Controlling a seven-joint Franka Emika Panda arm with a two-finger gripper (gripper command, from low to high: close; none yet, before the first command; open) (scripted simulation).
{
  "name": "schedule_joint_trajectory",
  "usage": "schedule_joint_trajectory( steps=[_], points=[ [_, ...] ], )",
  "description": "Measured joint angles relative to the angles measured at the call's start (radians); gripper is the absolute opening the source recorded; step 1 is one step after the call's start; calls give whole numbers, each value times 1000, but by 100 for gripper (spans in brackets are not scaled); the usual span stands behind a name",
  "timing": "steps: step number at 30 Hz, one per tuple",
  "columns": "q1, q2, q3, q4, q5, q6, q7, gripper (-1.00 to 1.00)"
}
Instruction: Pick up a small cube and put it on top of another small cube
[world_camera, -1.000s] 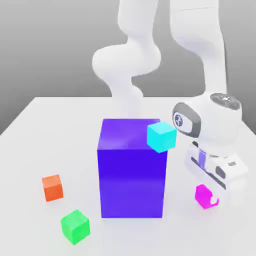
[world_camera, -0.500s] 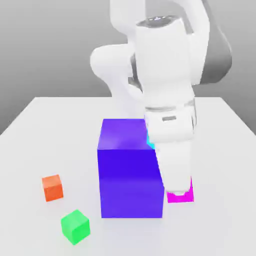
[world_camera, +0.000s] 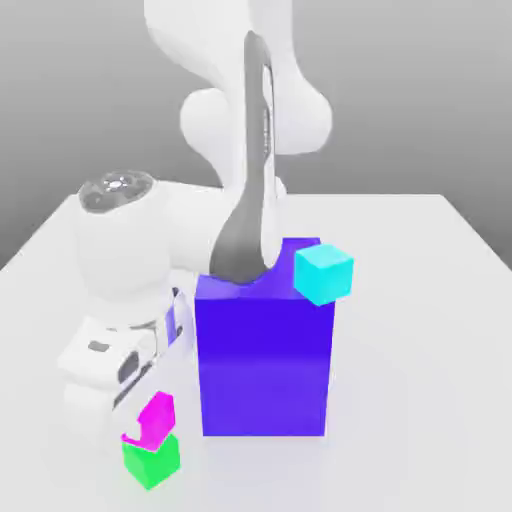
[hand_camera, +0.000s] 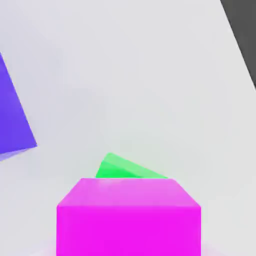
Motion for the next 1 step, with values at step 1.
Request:
schedule_joint_trajectory(
  steps=[1],
  points=[
    [0, 0, 0, 0, 0, 0, 0, 100]
  ],
)
